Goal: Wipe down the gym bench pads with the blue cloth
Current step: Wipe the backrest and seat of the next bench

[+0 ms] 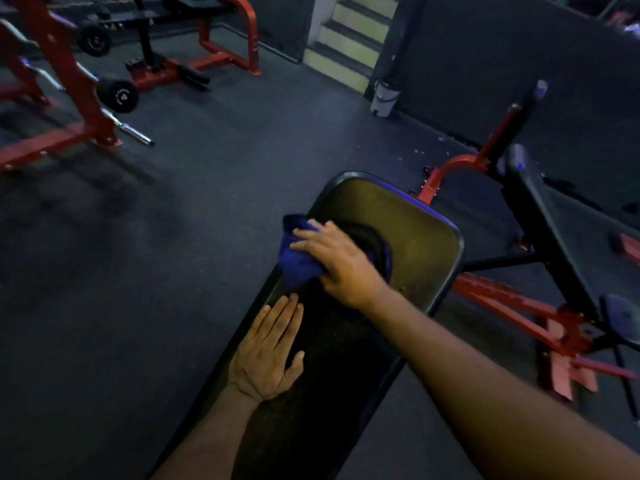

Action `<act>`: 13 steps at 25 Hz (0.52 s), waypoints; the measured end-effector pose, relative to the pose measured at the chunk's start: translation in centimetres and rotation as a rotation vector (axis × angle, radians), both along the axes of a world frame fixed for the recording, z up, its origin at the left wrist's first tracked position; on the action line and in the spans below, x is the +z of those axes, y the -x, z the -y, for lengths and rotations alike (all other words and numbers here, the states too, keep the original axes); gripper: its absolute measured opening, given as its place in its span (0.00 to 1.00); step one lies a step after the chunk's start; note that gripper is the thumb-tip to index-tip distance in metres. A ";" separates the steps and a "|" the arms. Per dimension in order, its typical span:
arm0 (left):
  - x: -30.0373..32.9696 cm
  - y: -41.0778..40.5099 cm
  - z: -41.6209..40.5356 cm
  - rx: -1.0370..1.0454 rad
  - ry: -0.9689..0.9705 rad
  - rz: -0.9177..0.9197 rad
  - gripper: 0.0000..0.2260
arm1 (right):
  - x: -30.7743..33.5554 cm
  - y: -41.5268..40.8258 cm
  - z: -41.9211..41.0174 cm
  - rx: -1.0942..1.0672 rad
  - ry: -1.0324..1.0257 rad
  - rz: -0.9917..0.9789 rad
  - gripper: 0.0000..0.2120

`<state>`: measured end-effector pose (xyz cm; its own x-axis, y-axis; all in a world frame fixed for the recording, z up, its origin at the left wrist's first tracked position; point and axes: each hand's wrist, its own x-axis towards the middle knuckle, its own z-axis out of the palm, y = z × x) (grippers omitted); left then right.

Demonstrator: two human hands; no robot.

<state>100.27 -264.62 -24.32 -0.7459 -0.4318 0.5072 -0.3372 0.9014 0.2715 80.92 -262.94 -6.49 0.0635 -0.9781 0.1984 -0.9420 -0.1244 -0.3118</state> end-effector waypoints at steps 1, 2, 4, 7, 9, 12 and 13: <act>0.0 -0.2 0.0 0.004 -0.006 -0.004 0.34 | -0.3 -1.4 -0.7 -0.013 -0.033 0.097 0.31; 0.1 -0.2 0.0 0.003 -0.007 -0.006 0.34 | 0.0 -2.3 -1.8 -0.055 -0.035 0.208 0.30; 0.5 0.0 0.0 0.000 -0.021 -0.007 0.34 | 1.0 -3.0 -5.0 -0.148 0.034 0.325 0.29; 1.1 -0.2 -0.3 -0.005 -0.038 0.012 0.35 | 2.1 -2.2 -11.2 -0.263 0.196 0.313 0.32; 1.4 -0.2 -0.6 0.004 -0.030 0.045 0.35 | 2.9 0.4 -13.9 -0.372 0.296 0.250 0.33; 1.3 -0.2 -0.8 0.015 -0.019 0.080 0.34 | 3.7 5.9 -14.0 -0.517 0.311 0.060 0.32; 1.2 -0.2 -0.8 0.022 -0.010 0.085 0.34 | 3.3 7.2 -13.4 -0.507 0.276 -0.029 0.31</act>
